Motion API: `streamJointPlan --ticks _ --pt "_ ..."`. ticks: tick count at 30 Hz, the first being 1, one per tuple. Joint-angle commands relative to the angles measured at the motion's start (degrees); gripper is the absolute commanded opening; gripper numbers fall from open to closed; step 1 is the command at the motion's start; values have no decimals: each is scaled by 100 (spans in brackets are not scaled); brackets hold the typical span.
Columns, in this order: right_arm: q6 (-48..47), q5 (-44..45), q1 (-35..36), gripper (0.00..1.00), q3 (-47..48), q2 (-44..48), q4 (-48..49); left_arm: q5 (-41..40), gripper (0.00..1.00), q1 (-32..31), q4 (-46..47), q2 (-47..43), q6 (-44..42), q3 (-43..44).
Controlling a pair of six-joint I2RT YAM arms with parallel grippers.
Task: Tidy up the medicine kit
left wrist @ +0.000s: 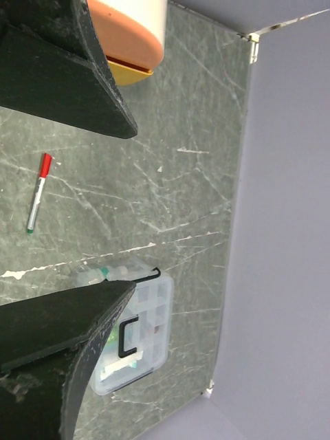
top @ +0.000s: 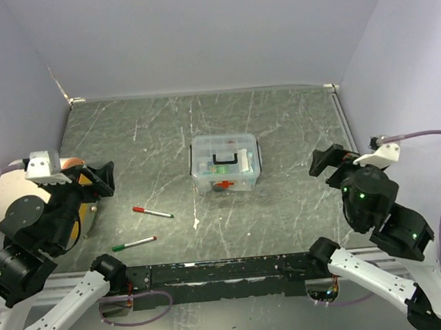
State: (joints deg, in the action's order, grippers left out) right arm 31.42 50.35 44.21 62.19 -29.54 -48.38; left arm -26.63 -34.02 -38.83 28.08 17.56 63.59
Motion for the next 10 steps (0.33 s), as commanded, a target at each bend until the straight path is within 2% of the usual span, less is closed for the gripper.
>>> streamJointPlan --ticks 1,10 --pt "-378 382 -16 100 247 137 -67 -101 95 -34 32 -118 -369 214" --pt "-424 292 -17 100 23 53 245 -39 96 -34 91 -92 -352 148"
